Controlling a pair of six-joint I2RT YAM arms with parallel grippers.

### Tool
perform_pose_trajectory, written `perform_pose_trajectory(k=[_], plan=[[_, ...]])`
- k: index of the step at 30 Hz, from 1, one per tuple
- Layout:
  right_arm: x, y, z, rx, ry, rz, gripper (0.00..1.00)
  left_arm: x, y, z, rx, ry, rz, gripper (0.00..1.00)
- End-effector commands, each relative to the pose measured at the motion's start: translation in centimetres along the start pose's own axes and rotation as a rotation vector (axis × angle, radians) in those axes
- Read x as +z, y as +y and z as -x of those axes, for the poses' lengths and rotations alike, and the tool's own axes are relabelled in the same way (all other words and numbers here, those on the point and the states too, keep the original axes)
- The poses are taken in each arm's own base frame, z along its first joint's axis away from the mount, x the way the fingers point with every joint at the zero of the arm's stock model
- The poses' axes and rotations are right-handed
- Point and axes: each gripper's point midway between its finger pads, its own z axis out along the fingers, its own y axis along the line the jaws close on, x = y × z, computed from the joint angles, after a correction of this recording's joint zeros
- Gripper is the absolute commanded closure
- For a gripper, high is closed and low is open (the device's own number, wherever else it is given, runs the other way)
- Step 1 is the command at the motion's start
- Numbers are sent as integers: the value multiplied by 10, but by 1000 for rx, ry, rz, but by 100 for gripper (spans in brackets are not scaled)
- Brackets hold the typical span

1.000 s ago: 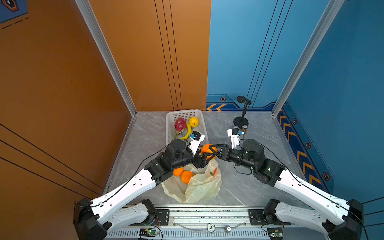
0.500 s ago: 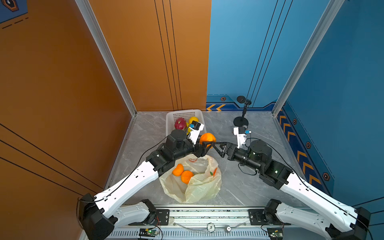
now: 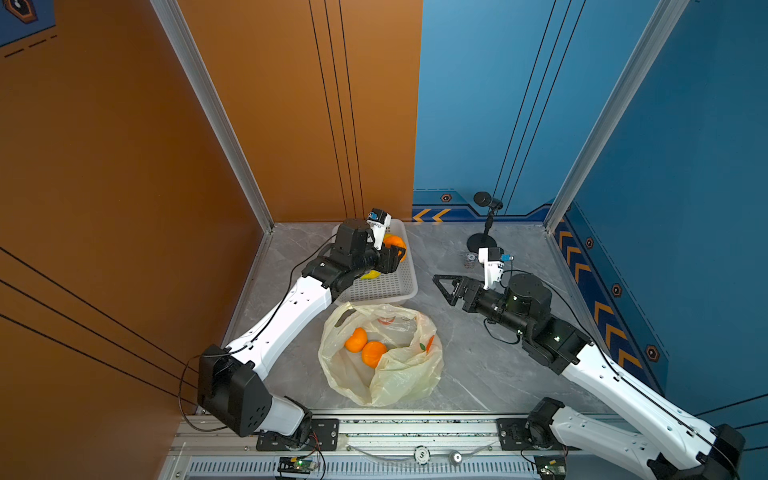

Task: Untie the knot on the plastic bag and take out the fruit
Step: 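Lower the orange into the white basket with the left gripper while the right draws back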

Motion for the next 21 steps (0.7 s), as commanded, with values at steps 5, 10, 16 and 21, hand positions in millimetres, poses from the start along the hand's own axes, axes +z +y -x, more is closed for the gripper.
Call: perform_pose_trajectory(k=[5, 10, 16, 21], plan=[[5, -24, -12, -86, 79, -100, 0, 50, 42, -15, 63, 137, 111, 40], [10, -35, -15, -110, 124, -145, 0, 92, 62, -31, 107, 219, 151, 41], [18, -43, -17, -110, 167, -163, 0, 135, 86, -51, 104, 292, 187, 42], [26, -52, -19, -104, 197, -175, 0, 161, 99, -73, 107, 346, 205, 42]])
